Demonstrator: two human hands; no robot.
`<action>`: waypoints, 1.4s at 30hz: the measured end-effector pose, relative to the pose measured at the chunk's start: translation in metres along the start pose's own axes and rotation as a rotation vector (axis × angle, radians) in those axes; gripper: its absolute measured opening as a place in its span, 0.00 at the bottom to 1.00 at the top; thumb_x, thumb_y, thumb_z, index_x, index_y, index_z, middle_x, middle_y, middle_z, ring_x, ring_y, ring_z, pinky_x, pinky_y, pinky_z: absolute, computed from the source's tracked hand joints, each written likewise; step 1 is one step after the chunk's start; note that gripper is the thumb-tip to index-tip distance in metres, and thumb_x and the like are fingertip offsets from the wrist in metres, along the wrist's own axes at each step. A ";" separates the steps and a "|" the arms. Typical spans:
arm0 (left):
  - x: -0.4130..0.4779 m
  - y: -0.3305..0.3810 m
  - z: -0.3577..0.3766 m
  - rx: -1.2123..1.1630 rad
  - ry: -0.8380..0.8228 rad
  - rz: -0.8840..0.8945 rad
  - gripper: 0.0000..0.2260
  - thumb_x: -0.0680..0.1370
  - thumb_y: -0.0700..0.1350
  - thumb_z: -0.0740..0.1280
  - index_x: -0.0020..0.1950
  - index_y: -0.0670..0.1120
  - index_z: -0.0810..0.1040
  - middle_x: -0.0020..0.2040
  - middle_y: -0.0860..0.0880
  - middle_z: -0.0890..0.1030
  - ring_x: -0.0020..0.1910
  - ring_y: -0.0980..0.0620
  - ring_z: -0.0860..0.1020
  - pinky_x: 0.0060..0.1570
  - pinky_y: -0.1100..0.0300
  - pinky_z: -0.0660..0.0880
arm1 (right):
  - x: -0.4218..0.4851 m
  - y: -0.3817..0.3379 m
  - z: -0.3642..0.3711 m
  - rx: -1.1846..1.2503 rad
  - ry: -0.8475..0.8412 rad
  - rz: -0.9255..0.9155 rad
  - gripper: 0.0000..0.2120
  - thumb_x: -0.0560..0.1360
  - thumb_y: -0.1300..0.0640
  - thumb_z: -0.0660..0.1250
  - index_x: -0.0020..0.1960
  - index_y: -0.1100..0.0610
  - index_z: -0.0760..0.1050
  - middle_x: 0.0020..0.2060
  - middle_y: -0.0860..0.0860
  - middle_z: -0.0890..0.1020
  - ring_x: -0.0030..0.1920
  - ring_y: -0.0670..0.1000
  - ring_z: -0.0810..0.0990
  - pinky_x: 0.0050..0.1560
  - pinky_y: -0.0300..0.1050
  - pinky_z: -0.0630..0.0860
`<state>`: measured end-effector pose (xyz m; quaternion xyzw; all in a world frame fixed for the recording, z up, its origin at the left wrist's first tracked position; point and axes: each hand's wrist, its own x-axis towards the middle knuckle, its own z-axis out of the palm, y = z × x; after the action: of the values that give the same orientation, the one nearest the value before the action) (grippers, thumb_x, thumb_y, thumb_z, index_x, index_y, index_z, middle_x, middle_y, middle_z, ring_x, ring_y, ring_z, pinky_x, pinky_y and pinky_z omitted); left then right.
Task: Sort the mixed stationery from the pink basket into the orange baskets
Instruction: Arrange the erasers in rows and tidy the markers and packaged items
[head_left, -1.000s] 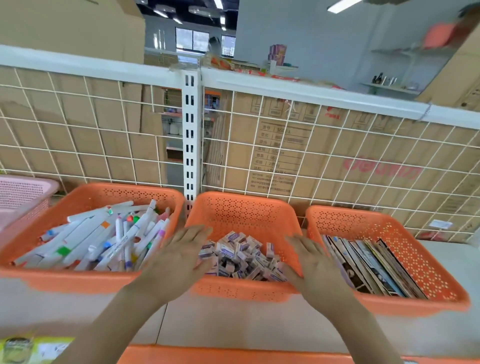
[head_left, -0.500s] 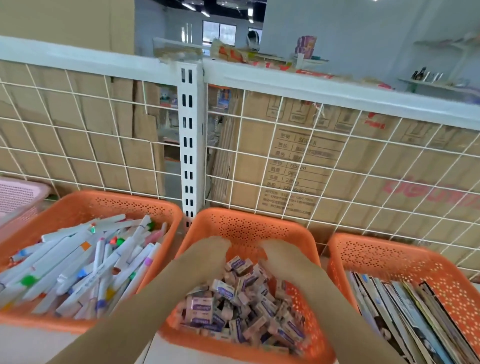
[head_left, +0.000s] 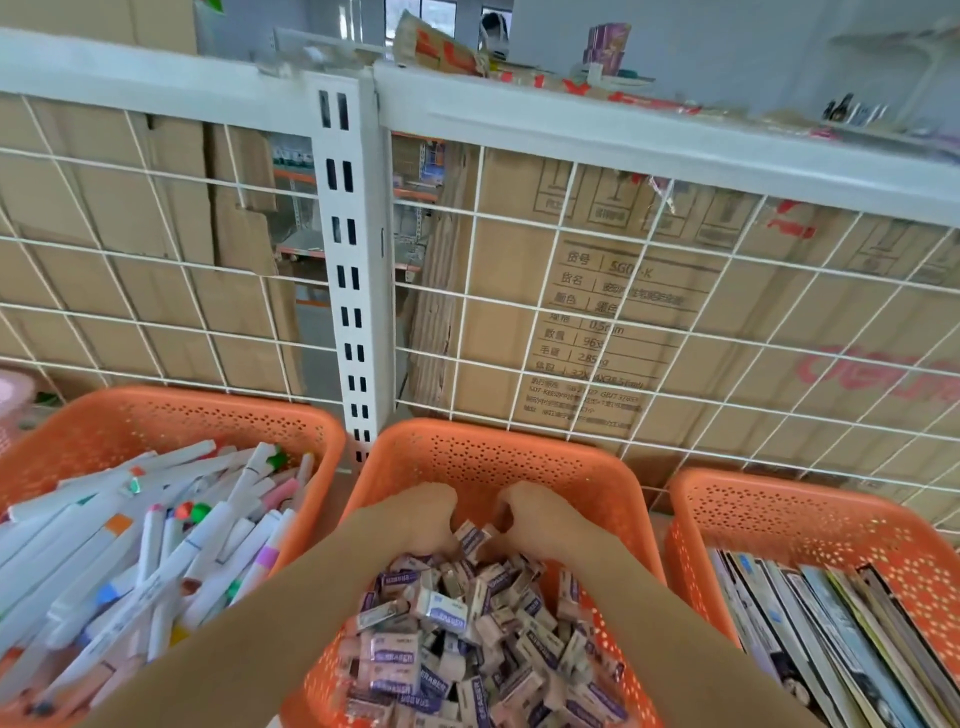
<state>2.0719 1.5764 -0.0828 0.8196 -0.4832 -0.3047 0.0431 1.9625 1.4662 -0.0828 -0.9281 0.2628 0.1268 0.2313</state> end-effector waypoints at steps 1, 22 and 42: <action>0.000 0.000 0.000 -0.013 0.009 0.000 0.08 0.71 0.44 0.70 0.42 0.44 0.71 0.43 0.47 0.77 0.41 0.50 0.74 0.38 0.58 0.69 | 0.001 0.000 0.000 0.031 0.015 -0.004 0.14 0.67 0.51 0.75 0.47 0.58 0.78 0.42 0.53 0.83 0.39 0.50 0.78 0.39 0.43 0.73; 0.002 -0.004 -0.008 -0.493 0.111 0.010 0.09 0.76 0.34 0.65 0.55 0.37 0.77 0.42 0.43 0.80 0.36 0.55 0.78 0.36 0.67 0.75 | 0.009 0.013 -0.007 0.402 0.098 -0.212 0.09 0.77 0.64 0.62 0.54 0.56 0.78 0.49 0.54 0.80 0.45 0.51 0.82 0.39 0.43 0.81; -0.012 0.005 -0.019 -0.528 0.298 -0.031 0.13 0.78 0.40 0.64 0.62 0.39 0.73 0.51 0.42 0.81 0.44 0.51 0.80 0.46 0.62 0.77 | 0.006 0.007 -0.010 0.853 -0.001 -0.142 0.13 0.73 0.66 0.69 0.57 0.60 0.77 0.39 0.54 0.82 0.36 0.50 0.81 0.33 0.39 0.79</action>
<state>2.0739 1.5797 -0.0603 0.8230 -0.3630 -0.2968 0.3206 1.9646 1.4529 -0.0788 -0.7650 0.2269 -0.0089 0.6027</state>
